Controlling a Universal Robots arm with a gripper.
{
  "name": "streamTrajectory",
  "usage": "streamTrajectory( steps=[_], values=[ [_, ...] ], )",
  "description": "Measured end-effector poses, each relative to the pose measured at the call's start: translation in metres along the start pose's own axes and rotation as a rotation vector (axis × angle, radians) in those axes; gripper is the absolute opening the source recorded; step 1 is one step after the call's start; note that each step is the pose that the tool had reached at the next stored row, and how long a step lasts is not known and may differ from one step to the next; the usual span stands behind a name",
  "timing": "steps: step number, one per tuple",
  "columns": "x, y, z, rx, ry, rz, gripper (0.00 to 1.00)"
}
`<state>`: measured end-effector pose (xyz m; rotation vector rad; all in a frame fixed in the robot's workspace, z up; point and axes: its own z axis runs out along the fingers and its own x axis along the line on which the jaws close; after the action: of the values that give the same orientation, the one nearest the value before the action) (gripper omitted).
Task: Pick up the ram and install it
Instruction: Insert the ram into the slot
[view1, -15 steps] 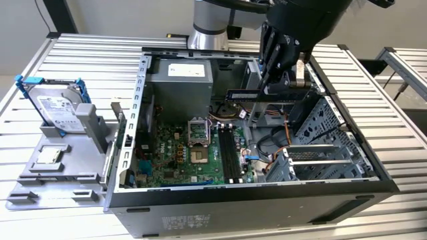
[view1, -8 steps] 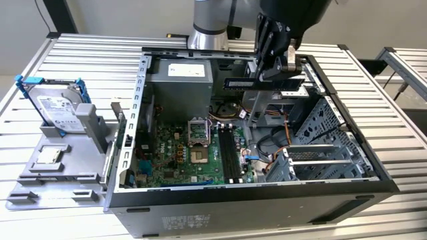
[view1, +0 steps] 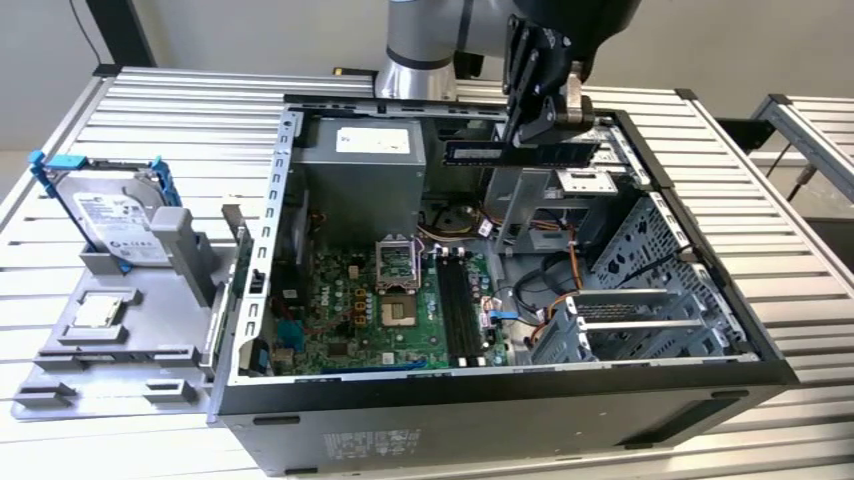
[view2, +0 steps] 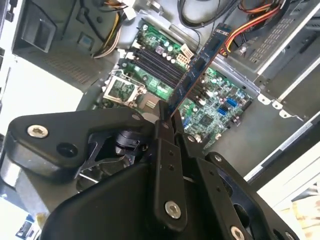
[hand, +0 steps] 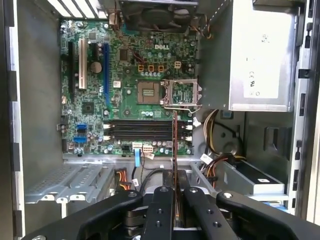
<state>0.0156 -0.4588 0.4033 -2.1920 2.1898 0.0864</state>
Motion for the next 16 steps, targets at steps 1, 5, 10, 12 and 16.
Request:
streamTrajectory(
  steps=[1, 5, 10, 12, 16],
  values=[
    [0.0, 0.0, -0.0001, -0.0001, 0.0002, 0.0, 0.0],
    [0.0, 0.0, 0.0, -0.0001, 0.0003, 0.0, 0.0],
    [0.0, 0.0, 0.0, -0.0003, 0.0006, 0.0, 0.0],
    [-0.0002, -0.0001, 0.0, -0.0003, 0.001, 0.001, 0.0],
    [-0.0002, 0.0, 0.0, 0.0037, 0.0005, 0.059, 0.0]
  ],
)
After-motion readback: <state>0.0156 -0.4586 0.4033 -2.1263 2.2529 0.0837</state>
